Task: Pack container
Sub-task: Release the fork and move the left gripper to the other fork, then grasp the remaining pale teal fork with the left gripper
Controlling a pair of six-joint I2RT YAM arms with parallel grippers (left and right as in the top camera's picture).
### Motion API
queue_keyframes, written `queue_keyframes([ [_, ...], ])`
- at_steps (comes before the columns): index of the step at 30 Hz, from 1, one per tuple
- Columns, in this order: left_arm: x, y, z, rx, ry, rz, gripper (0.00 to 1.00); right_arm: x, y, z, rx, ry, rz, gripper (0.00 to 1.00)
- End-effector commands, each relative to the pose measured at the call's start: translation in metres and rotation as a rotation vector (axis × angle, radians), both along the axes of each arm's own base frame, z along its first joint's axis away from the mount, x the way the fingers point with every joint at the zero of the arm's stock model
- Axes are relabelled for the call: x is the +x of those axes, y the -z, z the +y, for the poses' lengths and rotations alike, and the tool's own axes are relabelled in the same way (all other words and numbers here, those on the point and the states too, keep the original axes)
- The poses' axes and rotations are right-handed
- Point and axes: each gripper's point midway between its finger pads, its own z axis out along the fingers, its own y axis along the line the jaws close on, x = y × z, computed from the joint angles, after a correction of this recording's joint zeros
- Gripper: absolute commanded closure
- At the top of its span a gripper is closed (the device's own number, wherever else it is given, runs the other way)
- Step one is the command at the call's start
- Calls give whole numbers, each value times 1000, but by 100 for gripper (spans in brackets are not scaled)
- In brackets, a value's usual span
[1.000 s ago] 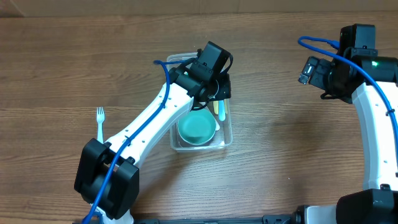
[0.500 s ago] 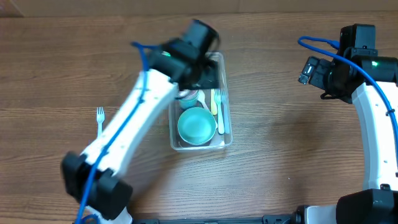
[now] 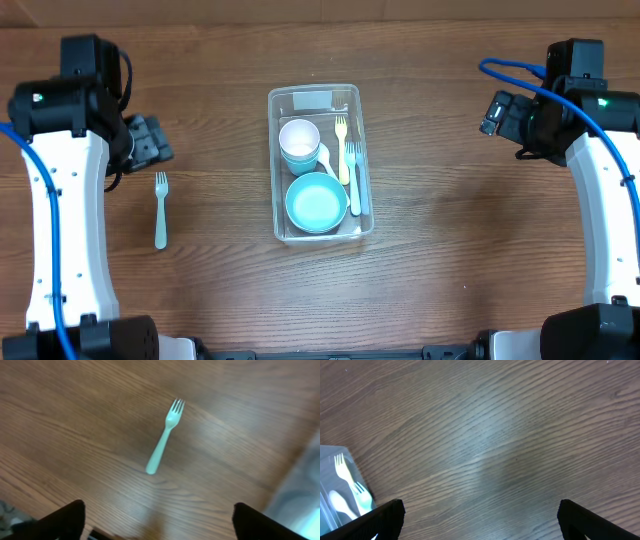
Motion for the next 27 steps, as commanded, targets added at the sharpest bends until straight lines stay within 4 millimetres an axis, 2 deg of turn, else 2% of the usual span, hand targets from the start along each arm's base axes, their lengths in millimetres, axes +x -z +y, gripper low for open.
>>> queue_keyframes([
  [1, -11, 56, 8, 8, 105, 131, 24, 3, -8, -1, -5, 3, -26, 0],
  [3, -16, 83, 7, 4, 146, 171, 32, 3, -8, -1, -5, 3, -26, 0],
  [6, -20, 119, 7, 1, 160, 186, 38, 3, -8, -1, -5, 3, -26, 0],
  [8, -19, 136, 9, 20, 203, 184, 28, 3, -8, -1, -5, 3, -26, 0],
  [11, -16, 149, 9, 33, 271, 180, 24, 3, -8, -1, -5, 3, -26, 0],
  [18, -3, 164, 21, 60, 293, 109, 27, 3, -8, -1, -5, 3, -26, 0],
  [21, 5, 174, 18, -16, 327, 43, 25, 3, -8, -1, -5, 3, -26, 0],
  [23, 10, 179, 14, -65, 400, 21, 28, 3, -8, -1, -5, 3, -26, 0],
  [27, 15, 194, 15, -79, 414, 34, 28, 3, -8, -1, -5, 3, -26, 0],
])
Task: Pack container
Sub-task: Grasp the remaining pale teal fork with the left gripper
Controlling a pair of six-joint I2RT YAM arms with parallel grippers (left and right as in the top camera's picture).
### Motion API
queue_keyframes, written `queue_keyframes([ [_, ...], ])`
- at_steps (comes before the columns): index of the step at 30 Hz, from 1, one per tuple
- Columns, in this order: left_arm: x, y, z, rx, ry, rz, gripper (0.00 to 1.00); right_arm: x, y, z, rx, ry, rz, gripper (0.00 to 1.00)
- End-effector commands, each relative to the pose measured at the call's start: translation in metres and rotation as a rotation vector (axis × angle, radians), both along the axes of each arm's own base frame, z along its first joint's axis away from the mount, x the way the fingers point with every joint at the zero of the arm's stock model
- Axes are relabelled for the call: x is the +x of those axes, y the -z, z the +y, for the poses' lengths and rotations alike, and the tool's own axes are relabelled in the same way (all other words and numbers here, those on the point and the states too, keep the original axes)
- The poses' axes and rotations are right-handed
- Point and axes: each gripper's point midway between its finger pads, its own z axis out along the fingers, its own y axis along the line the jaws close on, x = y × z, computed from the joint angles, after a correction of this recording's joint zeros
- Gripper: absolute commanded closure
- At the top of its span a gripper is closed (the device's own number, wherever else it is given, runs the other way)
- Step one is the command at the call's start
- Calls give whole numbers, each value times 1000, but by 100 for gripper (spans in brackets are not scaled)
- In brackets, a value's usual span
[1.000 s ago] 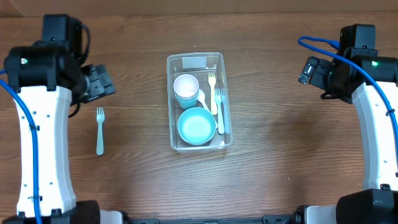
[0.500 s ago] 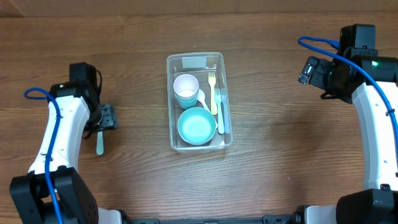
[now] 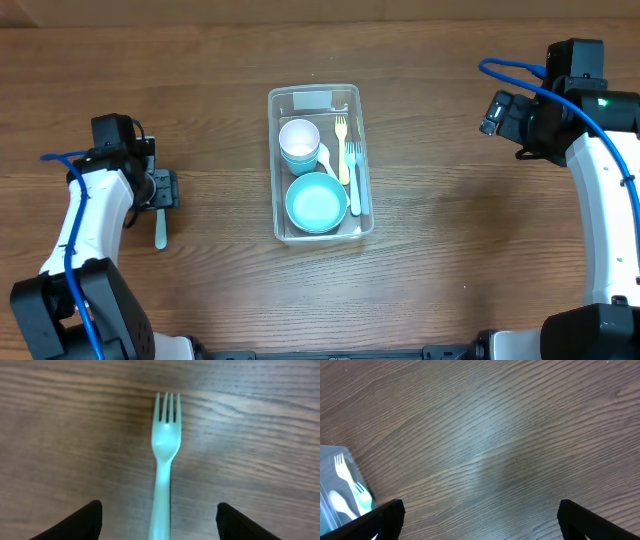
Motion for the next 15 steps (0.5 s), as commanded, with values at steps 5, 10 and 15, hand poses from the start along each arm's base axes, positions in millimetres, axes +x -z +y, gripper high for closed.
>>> queue_keyframes([
  [5, -3, 58, -14, -97, 97, 123, 31, 2, -8, -1, -5, 3, -24, 0],
  [10, -4, 75, -24, -159, 139, 149, 46, 2, -8, -1, -5, 3, -25, 0],
  [15, -2, 75, -24, -157, 135, 143, 75, 2, -8, -1, -5, 3, -25, 0],
])
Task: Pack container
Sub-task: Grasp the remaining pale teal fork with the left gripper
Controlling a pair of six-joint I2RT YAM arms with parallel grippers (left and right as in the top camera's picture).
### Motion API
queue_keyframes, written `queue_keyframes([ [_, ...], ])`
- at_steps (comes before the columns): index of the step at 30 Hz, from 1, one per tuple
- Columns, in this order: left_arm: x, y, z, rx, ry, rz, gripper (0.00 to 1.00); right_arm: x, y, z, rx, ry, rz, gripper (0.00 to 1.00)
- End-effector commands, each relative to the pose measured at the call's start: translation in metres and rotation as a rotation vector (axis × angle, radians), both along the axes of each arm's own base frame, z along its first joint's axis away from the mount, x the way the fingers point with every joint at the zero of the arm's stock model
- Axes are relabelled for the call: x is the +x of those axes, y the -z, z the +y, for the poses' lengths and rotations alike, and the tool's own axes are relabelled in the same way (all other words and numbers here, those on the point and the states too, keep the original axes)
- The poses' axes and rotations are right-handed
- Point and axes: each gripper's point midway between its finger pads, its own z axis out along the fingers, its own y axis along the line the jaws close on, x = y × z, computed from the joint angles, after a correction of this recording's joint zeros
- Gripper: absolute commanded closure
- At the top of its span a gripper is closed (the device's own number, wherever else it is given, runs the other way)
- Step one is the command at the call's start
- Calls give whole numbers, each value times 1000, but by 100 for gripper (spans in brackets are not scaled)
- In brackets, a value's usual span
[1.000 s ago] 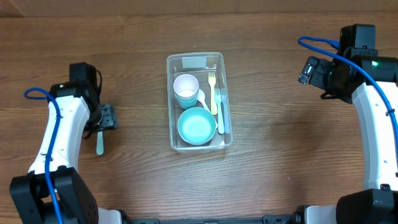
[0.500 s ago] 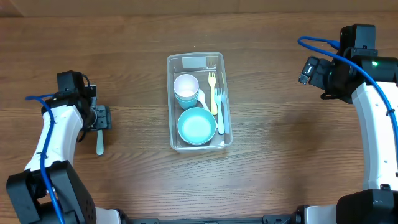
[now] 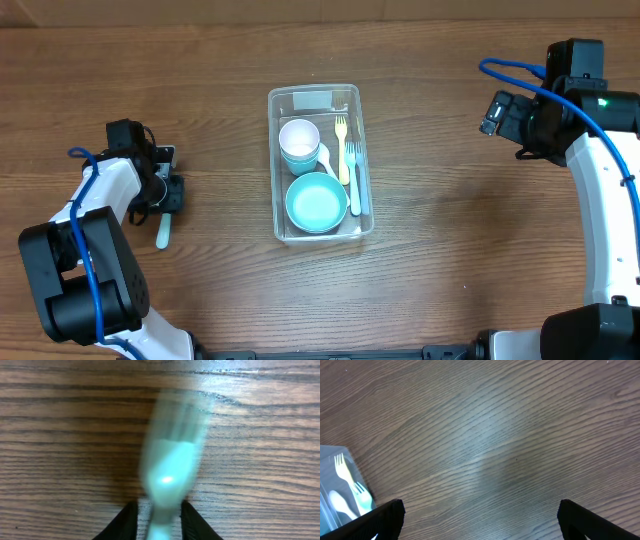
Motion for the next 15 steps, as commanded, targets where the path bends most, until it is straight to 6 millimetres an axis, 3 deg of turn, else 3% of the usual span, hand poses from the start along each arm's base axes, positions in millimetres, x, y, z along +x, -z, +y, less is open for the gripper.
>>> queue_keyframes([
  [1, -7, 15, -10, -55, 23, 40, 75, 3, -8, -1, -5, 3, -25, 0],
  [9, 7, 6, -10, -82, -112, 9, 76, 3, -8, -1, -5, 3, -25, 0],
  [15, 15, -11, -9, -89, -134, 10, 91, 3, -8, -1, -5, 3, -25, 0],
])
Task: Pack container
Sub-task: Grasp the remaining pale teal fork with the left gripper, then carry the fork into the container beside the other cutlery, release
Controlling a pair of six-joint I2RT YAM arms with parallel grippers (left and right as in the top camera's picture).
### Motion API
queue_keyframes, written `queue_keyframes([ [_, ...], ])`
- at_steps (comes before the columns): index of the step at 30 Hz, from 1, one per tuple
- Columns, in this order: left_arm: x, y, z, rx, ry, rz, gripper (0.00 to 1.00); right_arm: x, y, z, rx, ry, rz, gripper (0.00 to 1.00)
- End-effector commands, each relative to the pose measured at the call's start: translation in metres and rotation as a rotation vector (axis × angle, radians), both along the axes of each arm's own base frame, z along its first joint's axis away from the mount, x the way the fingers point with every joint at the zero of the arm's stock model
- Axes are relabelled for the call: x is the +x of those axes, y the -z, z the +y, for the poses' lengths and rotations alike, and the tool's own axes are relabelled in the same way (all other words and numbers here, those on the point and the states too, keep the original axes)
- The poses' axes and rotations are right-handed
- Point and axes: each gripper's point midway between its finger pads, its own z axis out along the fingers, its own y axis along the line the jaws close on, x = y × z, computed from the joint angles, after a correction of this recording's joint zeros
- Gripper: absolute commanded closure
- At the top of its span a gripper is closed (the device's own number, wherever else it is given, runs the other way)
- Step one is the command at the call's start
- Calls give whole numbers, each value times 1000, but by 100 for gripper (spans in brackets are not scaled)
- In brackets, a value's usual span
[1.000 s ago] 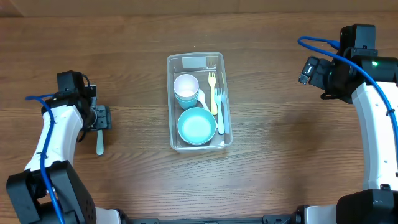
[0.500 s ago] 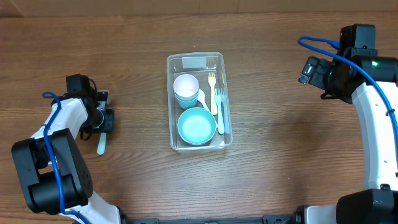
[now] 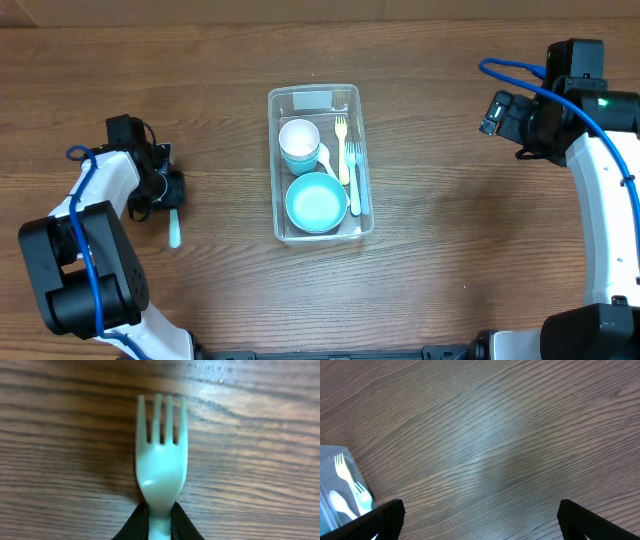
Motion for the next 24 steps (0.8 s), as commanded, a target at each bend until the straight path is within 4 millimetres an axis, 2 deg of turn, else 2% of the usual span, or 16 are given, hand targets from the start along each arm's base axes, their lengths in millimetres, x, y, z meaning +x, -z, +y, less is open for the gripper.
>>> queue_keyframes([
  [1, 12, -7, -2, -28, -26, -17, 92, 3, -8, -1, -5, 3, -25, 0],
  [4, 9, -7, -3, -31, -26, -6, 91, 3, -8, -1, -5, 3, -25, 0],
  [7, 15, -12, -2, -31, -45, -20, 91, 3, -8, -1, -5, 3, -25, 0],
  [10, 29, -28, -7, -76, -84, -53, 90, 3, -8, -1, -5, 3, -25, 0],
  [11, 40, -42, -15, -137, -115, -80, 90, 3, -8, -1, -5, 3, -25, 0],
  [14, 57, -69, -31, -233, -149, -119, 92, 3, -8, -1, -5, 3, -25, 0],
  [18, 77, -103, -65, -265, -104, -151, 93, 3, -8, -1, -5, 3, -25, 0],
  [21, 89, -124, -106, -281, -52, -176, 92, 3, -8, -1, -5, 3, -25, 0],
  [24, 99, -147, -155, -309, -4, -216, 91, 3, -8, -1, -5, 3, -25, 0],
])
